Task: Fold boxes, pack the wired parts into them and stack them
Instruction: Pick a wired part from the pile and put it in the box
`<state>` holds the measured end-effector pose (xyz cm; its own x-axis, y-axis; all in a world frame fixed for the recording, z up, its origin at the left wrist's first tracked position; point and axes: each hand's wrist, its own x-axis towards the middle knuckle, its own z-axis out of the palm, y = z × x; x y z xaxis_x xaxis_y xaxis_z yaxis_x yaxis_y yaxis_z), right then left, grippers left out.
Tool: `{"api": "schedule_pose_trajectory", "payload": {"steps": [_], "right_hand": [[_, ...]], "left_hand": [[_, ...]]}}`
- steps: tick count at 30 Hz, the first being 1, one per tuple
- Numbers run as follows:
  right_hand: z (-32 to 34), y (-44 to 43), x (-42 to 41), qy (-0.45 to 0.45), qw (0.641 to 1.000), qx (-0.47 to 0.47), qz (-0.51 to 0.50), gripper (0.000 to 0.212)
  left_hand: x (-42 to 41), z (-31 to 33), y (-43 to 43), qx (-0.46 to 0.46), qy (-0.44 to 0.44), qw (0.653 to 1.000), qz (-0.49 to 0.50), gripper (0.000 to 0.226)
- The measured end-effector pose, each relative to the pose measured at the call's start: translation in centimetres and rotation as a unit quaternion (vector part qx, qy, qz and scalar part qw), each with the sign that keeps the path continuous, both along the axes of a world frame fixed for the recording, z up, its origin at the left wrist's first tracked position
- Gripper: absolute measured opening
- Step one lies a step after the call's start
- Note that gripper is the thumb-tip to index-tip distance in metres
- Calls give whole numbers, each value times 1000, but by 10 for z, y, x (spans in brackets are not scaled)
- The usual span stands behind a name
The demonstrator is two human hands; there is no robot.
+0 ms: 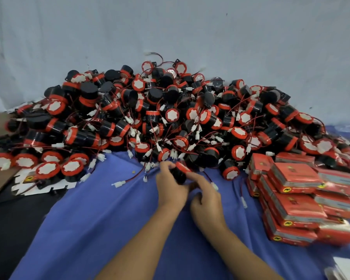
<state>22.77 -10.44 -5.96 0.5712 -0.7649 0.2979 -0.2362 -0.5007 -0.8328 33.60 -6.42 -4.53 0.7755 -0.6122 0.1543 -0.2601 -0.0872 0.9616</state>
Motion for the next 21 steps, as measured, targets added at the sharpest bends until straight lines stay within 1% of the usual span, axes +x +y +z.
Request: {"api": "schedule_pose_trajectory", "payload": {"steps": [1,3,5,6,7,8,9,10,11,13,15,18,21], "right_hand": [[4,9,-2,0,999,-1,34,84],[10,27,-4,-7,994,-1,107,83],[15,43,-1,-36,988,33,146,81],[18,49,0,-61,987,59,135,78],[20,53,0,-85,988,82,98,74],[22,54,-1,-99,989,101,49,69],[23,53,-2,-99,988,120,4,67],[24,50,-5,-85,985,146,-29,70],[23,46,-8,-60,982,171,-52,78],[17,37,-14,-25,977,196,-76,91],[10,31,-18,-23,976,189,-109,89],[3,11,-19,-18,971,170,-169,79],[-3,-7,-16,37,982,118,-140,83]], "left_hand": [[1,2,10,-3,4,1000,14,36],[2,7,30,-21,34,999,2,11],[-1,14,47,-20,29,999,-24,22],[-2,14,55,12,-2,999,-33,19],[-3,15,61,42,-36,998,-35,15],[-5,16,65,69,-51,996,-28,18],[-7,17,69,87,-48,995,-23,24],[-11,18,72,100,-34,994,-28,29],[-15,18,73,108,-24,993,-39,33],[-23,15,72,124,-25,989,-81,42],[-28,11,68,143,-42,982,-117,46],[-29,6,52,141,-67,977,-144,44],[-27,2,28,123,-73,972,-188,50]]}}
